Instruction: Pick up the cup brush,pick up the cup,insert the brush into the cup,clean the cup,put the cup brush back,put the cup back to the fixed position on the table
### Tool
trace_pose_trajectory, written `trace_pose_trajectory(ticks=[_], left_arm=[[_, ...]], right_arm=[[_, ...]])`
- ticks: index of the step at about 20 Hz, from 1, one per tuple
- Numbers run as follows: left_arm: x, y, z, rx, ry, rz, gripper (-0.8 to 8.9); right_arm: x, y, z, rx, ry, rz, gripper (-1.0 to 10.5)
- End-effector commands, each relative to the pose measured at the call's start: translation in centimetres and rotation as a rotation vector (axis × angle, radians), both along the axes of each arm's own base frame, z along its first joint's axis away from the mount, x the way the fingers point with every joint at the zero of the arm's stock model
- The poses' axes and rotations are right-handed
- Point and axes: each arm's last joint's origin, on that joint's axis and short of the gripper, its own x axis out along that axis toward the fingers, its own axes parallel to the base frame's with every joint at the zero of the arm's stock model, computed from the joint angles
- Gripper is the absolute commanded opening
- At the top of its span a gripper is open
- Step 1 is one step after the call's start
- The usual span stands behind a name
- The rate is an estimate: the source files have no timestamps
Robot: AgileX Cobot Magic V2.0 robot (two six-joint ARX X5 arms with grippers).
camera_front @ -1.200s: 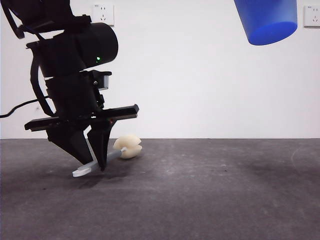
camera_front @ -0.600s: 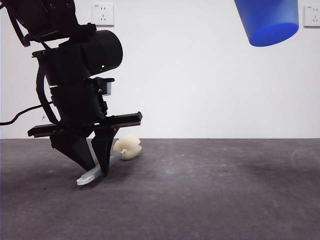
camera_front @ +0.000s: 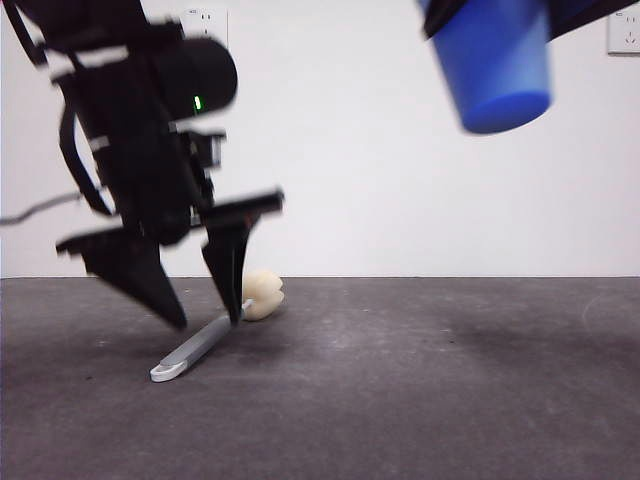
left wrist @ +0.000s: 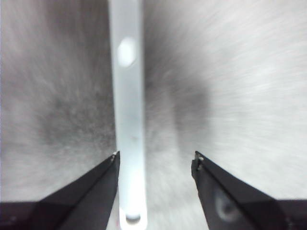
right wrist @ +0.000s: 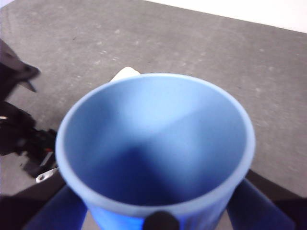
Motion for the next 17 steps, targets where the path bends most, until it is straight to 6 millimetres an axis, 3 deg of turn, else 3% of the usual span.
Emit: trace_pose_trajectory(ticks=[1,5,9,13,17], left_arm=[[-1.4,0.7,2.4,0.023,-0.053,-0.097,2.59],[-4.7,2.8,7.3,0.014,-0.143,-0.160,2.58],[-8.9,5.4,11.9,-0.040,-0.269,-0.174,2.58],[-12.3,7.5,14.3,-0.083,-0.348,-0.169,2.57],[-14.4,8.7,15.2,-0.099,-0.370,-0.173,2.57]], right_arm=[[1.4,1.2,-1.6,0.026,-0.021,-0.005,-0.2],[3.2,1.5,-5.4,0.060,-0.028,-0.004,-0.2],[4.2,0.4,-9.5,0.088,-0.075,-0.028,-0.2],[5.5,-1.1,-12.5,0.143,-0.109,-0.038,-0.2],[7.7,-1.5,-14.9,0.158,-0.137,-0.016,-0.2]])
